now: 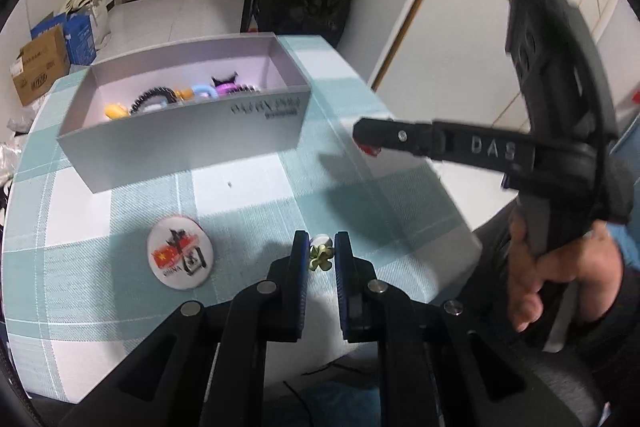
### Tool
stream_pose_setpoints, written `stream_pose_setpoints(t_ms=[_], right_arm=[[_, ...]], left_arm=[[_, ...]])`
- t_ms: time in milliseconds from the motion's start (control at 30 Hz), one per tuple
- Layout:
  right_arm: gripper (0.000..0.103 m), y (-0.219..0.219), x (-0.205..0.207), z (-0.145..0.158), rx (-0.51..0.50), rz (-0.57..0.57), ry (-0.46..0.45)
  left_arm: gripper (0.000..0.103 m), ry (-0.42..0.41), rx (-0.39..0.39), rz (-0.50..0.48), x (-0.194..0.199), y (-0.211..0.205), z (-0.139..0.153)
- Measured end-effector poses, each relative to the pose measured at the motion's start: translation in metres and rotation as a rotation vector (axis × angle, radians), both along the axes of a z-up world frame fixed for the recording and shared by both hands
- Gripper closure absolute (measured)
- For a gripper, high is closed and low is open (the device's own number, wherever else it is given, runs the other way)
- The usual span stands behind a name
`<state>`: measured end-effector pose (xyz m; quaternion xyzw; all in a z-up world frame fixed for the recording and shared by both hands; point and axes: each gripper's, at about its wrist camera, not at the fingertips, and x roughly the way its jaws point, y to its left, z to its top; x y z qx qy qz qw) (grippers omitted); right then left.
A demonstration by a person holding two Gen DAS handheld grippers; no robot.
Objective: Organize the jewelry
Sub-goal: 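Grasp the small yellow charm with the left gripper while the right gripper holds the trinket, then carry the trinket and charm over the box and open both grippers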
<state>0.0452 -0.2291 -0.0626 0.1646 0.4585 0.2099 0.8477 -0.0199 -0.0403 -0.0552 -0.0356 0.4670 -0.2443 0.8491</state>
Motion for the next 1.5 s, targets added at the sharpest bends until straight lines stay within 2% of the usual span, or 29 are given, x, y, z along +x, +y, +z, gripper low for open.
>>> stream_pose_setpoints(t_ms=[267,500,667,933,1133,1500], right_arm=[[0.085,0.004,0.008,0.018,0.08,-0.001,-0.058],[0.085,0.024,0.018,0.042,0.082,0.075,-0.122],[0.085,0.04,0.029,0.054,0.07,0.118,-0.135],[0.085,0.064,0.051,0.066,0.058,0.193,-0.146],[0.085,0.08,0.071,0.067,0.038,0.238,-0.153],[0.085,0.079,0.093,0.043,0.067,0.243,-0.093]], left_arm=[[0.095,-0.062,-0.081,0.075,0.01,0.027,0.023],[0.095,-0.083,-0.103,0.19,0.041,0.045,0.027],[0.095,-0.095,-0.112,0.23,0.058,0.054,0.029],[0.095,-0.059,-0.155,0.26,0.081,0.07,0.025],[0.095,-0.042,-0.17,0.265,0.091,0.074,0.025],[0.095,0.001,-0.152,0.249,0.11,0.069,0.011]])
